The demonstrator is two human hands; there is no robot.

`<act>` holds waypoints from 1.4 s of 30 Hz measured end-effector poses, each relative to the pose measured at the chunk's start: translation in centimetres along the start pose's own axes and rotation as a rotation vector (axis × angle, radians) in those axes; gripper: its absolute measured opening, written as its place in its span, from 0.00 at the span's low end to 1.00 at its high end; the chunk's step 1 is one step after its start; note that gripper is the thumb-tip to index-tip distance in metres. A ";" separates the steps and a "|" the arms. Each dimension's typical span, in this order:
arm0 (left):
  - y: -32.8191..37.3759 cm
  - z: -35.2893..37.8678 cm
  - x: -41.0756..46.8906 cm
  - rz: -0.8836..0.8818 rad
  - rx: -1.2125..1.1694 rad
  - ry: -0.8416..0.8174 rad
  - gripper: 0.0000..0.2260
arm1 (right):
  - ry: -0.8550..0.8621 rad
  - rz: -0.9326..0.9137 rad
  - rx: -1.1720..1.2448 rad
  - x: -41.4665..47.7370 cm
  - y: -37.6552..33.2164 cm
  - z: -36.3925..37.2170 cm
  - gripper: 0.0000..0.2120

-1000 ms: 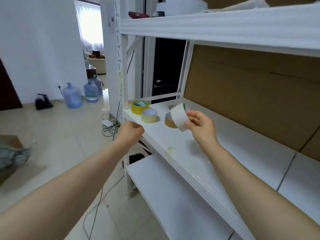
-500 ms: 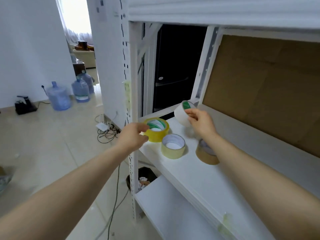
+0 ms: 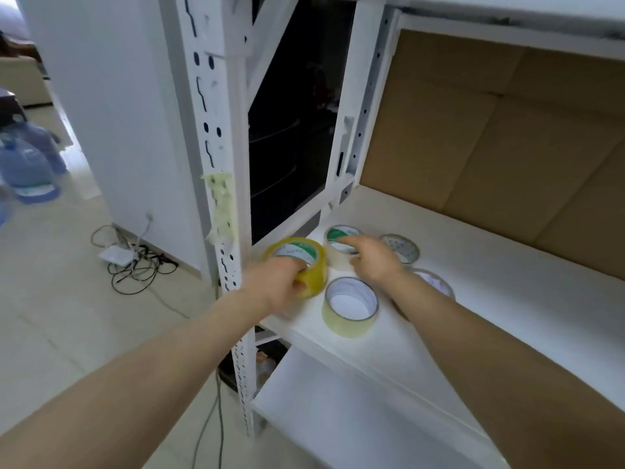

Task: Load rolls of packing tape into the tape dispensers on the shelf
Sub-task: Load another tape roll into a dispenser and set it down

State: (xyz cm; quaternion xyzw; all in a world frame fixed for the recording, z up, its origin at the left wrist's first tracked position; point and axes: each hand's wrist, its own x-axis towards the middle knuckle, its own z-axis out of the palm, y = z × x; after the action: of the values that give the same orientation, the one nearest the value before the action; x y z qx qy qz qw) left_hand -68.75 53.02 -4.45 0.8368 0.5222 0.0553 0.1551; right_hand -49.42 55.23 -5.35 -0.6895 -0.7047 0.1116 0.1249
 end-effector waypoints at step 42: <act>83.9 23.7 -27.1 0.464 -0.944 -1.318 0.09 | 1.388 1.197 0.802 -81.5 40.9 -18.1 0.03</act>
State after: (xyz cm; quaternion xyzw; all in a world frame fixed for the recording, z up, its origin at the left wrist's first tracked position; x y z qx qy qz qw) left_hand -2.96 -9.99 1.65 0.6312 0.0618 -0.2013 0.7465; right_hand -3.35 -25.48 -3.57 -0.7501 0.0772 -0.0417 0.6554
